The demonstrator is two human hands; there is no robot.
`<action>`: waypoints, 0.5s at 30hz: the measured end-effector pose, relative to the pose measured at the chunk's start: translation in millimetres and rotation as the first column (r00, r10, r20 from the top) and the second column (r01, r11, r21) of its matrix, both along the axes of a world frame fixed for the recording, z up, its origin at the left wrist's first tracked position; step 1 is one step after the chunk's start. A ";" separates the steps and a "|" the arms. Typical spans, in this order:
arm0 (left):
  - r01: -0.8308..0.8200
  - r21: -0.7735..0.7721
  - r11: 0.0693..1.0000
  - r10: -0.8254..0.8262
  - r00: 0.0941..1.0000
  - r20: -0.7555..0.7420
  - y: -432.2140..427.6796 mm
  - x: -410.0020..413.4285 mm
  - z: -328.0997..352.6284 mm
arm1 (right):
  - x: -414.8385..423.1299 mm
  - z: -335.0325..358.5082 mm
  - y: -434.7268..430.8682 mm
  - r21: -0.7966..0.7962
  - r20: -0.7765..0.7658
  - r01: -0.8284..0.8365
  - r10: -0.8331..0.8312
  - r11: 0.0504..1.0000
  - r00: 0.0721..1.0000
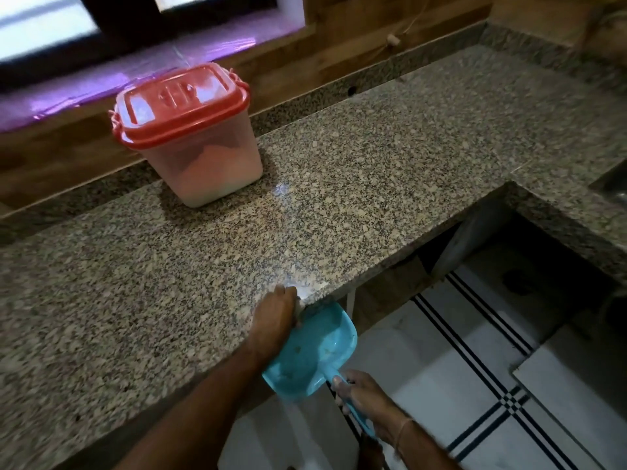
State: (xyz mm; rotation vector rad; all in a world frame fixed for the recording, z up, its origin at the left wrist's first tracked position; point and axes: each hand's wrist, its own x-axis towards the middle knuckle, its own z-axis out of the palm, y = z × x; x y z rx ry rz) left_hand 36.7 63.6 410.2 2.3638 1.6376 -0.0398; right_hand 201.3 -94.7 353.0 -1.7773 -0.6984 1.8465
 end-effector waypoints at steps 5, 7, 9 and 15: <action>0.085 0.037 0.996 -0.087 0.993 0.079 -30.3 -8.9 -6.7 | 3.5 3.1 5.9 0.006 -0.010 0.021 -0.021 1.000 1.000; 0.028 0.007 1.000 -0.029 0.963 0.266 -28.3 -8.4 5.1 | 6.0 2.8 8.4 0.009 -0.018 0.022 -0.022 1.000 1.000; -0.105 -0.025 0.994 0.106 0.898 0.427 -16.0 -14.6 14.6 | 7.4 1.3 10.2 0.019 -0.024 0.023 -0.023 1.000 0.999; -0.064 -0.121 0.991 0.093 0.962 0.256 12.3 -30.2 14.0 | 12.1 -6.6 10.8 0.016 -0.025 0.011 -0.011 1.000 1.000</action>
